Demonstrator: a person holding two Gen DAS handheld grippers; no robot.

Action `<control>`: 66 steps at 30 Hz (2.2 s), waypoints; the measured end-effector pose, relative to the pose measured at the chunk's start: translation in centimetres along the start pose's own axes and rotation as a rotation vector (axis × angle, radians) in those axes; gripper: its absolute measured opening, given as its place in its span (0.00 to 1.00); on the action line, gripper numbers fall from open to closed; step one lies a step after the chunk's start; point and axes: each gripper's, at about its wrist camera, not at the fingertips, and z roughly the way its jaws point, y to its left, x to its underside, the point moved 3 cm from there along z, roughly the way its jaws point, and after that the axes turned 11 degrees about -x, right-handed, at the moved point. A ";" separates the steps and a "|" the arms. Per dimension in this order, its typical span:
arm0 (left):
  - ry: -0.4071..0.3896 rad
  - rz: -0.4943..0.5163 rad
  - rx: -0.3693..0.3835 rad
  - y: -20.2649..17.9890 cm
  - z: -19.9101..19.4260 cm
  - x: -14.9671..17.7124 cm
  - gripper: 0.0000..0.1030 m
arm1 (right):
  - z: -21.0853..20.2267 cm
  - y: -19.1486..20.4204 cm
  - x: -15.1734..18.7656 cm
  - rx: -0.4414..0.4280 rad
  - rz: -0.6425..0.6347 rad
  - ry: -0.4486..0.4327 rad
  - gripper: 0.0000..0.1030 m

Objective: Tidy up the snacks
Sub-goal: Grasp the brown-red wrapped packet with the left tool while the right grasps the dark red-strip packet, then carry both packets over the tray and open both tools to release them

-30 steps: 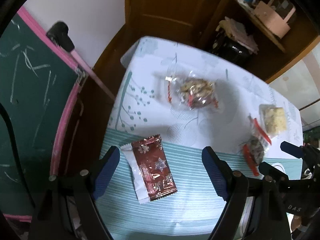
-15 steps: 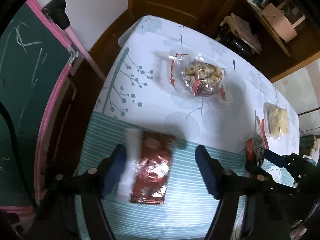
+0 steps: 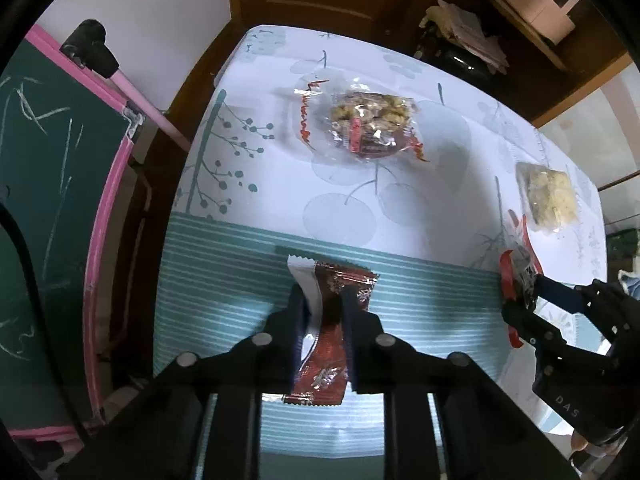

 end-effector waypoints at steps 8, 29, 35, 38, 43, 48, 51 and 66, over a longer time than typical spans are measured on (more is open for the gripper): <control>-0.068 0.031 0.038 -2.0 -3.4 1.2 0.11 | -3.5 0.2 1.1 -0.016 -0.001 -0.067 0.40; -0.480 0.239 0.231 -3.5 -29.3 16.5 0.12 | -24.0 7.2 16.2 -0.144 -0.030 -0.441 0.40; -0.532 0.271 0.203 -2.8 -30.9 23.7 0.12 | -26.6 10.0 22.0 -0.203 -0.030 -0.538 0.40; -0.555 0.275 0.144 -2.5 -30.2 26.7 0.12 | -26.9 10.4 24.3 -0.207 -0.013 -0.577 0.40; -0.524 0.233 0.120 -1.8 -27.3 29.8 0.12 | -25.4 9.7 26.9 -0.184 0.065 -0.595 0.40; -0.450 0.191 0.115 -1.1 -23.6 30.9 0.12 | -22.7 9.5 28.5 -0.158 0.091 -0.534 0.40; -0.419 0.190 0.092 -1.2 -21.9 31.4 0.12 | -21.3 9.3 29.0 -0.150 0.112 -0.504 0.41; -0.323 0.211 0.084 -2.0 -18.1 32.0 0.48 | -18.0 8.4 29.3 -0.134 0.176 -0.401 0.44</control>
